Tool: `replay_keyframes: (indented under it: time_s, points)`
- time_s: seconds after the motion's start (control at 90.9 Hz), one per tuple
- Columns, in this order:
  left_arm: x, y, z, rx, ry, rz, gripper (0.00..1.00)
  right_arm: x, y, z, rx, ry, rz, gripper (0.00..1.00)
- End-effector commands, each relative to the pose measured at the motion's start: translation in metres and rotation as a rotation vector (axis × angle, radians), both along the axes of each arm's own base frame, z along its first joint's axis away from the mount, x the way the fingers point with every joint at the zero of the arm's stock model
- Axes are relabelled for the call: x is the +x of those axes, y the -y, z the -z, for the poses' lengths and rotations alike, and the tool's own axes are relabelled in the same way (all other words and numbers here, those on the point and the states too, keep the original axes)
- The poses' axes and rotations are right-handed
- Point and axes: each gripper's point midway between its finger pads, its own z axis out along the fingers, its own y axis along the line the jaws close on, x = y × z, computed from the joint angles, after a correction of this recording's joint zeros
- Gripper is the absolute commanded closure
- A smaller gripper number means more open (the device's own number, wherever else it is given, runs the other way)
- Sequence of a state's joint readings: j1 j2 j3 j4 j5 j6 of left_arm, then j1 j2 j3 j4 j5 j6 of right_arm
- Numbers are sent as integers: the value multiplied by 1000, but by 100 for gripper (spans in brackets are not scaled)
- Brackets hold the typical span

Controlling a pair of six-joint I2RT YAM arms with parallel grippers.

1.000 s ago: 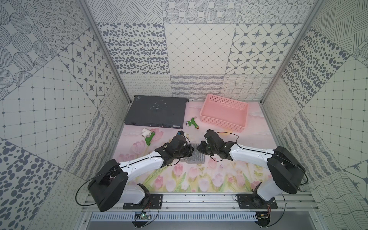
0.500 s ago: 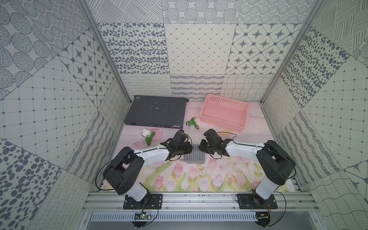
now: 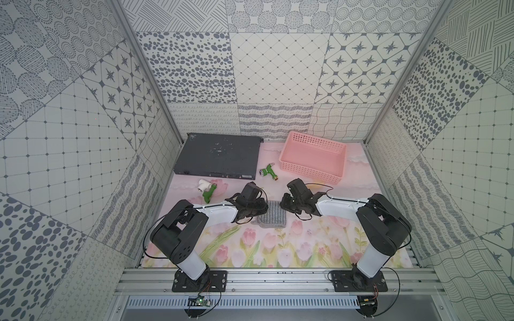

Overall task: Fold the square dishcloth
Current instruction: Smooth out the cleaning item at the center of the board.

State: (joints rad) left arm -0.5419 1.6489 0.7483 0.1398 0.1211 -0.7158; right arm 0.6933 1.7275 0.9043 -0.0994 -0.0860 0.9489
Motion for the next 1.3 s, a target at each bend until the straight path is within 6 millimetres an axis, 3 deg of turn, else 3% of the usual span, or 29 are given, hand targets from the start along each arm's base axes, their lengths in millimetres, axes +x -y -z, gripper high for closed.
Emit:
replay_keyframes:
  time_s: [0.0, 0.242, 0.396, 0.759, 1.056, 1.287]
  points:
    - [1, -4, -7, -22, 11, -20, 67, 9, 0, -2, -1, 29, -9, 81]
    - [3, -1, -45, -77, 80, -17, 64, 8, -8, -26, 36, 75, -59, 76]
    - [7, 5, -59, -94, 103, 7, 64, -2, -14, -37, 54, 87, -81, 76]
    - [20, 11, -35, -81, 62, 13, 67, -48, -21, -39, 90, 45, -109, 76]
    - [27, 7, -14, -71, 20, -4, 67, -86, -15, -11, 68, -35, -114, 76]
    - [25, 3, -6, -50, 2, -14, 67, -98, -18, 18, 86, -94, -115, 76]
